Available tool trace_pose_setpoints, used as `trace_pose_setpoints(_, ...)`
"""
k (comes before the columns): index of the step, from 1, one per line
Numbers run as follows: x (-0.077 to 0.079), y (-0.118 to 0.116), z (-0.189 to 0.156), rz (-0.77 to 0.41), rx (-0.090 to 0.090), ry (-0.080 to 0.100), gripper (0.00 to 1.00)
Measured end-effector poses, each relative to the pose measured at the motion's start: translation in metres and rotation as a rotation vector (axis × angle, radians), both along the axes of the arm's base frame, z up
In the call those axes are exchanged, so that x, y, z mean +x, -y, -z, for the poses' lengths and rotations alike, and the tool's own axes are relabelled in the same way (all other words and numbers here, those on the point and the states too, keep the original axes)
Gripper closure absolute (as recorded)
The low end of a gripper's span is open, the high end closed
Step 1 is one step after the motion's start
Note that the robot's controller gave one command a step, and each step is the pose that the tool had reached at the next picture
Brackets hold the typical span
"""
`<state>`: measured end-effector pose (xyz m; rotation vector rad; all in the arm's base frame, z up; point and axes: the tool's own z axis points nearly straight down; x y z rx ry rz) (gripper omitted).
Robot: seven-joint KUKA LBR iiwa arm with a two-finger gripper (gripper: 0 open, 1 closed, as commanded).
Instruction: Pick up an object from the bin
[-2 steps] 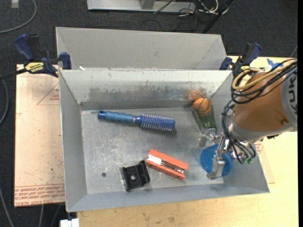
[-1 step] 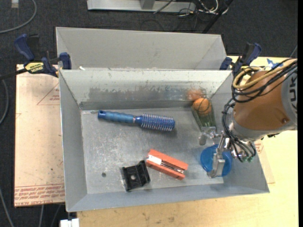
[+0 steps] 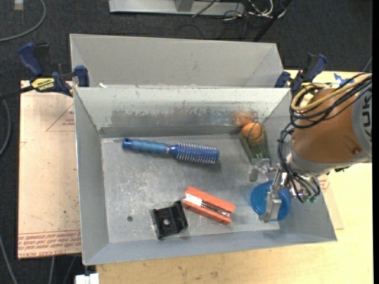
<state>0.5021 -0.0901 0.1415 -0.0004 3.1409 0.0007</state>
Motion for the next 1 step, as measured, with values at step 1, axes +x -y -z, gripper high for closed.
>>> trace_pose_setpoints(1, 0.0057, 0.0058, -0.0393, -0.059, 0.002, -0.007, 0.00)
